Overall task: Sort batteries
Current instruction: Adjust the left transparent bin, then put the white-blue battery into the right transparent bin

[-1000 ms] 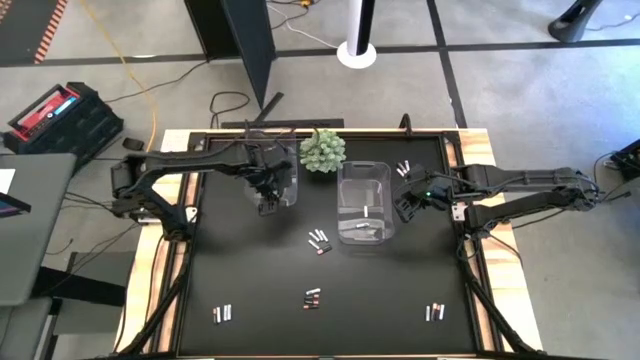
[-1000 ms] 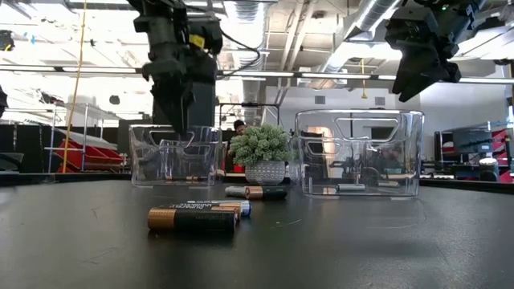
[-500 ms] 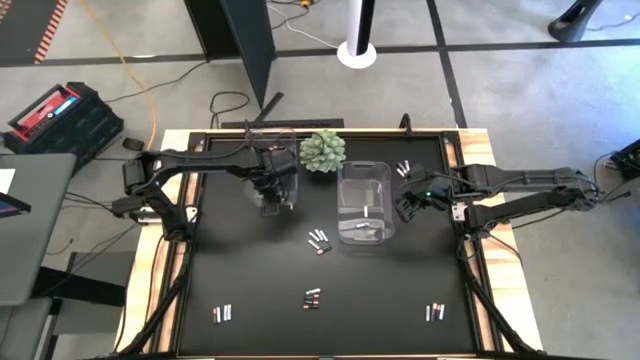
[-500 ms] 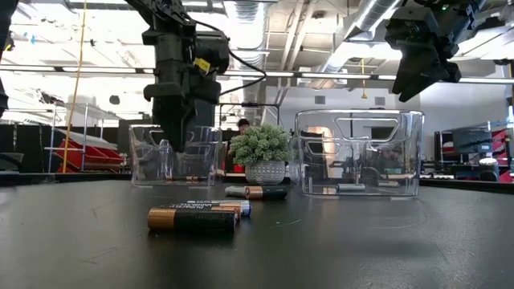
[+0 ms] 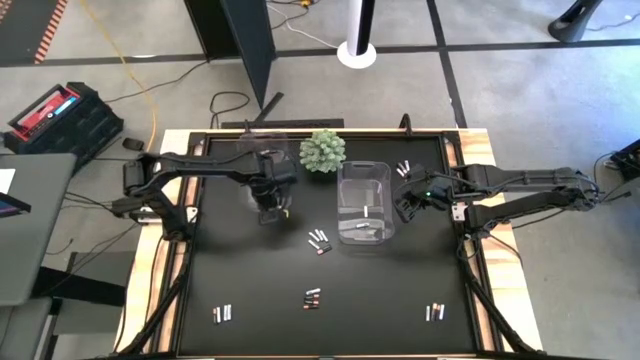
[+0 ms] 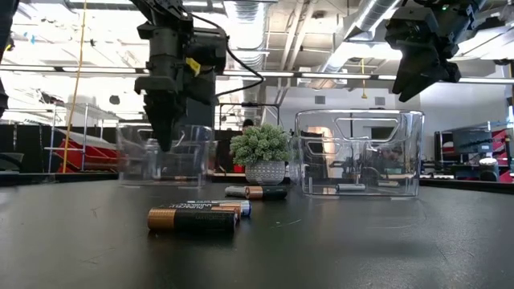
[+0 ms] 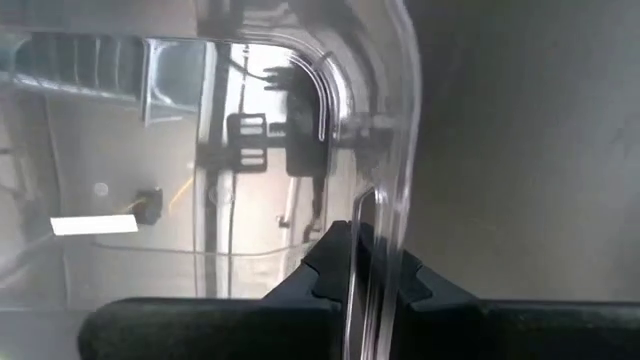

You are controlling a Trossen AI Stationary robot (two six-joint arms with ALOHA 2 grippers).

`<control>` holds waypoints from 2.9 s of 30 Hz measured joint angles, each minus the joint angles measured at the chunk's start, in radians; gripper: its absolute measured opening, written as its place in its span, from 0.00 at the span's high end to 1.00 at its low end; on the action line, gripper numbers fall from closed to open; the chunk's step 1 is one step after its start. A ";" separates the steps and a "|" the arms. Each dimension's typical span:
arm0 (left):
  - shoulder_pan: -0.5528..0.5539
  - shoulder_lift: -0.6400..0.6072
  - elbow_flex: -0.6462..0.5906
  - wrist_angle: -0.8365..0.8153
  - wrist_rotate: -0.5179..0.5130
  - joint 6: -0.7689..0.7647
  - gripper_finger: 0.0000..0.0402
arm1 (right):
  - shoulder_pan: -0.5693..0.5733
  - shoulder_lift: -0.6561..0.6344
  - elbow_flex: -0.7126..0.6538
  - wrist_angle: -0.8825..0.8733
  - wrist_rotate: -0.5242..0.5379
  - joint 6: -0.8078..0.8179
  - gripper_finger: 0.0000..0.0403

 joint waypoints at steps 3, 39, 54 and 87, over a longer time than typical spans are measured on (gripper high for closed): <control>-0.055 0.000 0.000 -0.012 0.000 -0.050 0.97 | 0.000 0.000 0.000 0.000 0.000 -0.017 0.63; -0.395 -0.034 0.000 -0.107 0.006 -0.267 0.97 | 0.000 0.000 0.000 0.002 -0.002 -0.097 0.63; -0.394 -0.034 -0.002 -0.131 -0.022 -0.279 0.84 | 0.000 0.000 0.000 0.002 -0.005 -0.097 0.63; -0.280 -0.704 -0.001 0.036 -0.364 -0.384 0.82 | -0.156 0.014 0.000 -0.034 0.026 0.115 0.63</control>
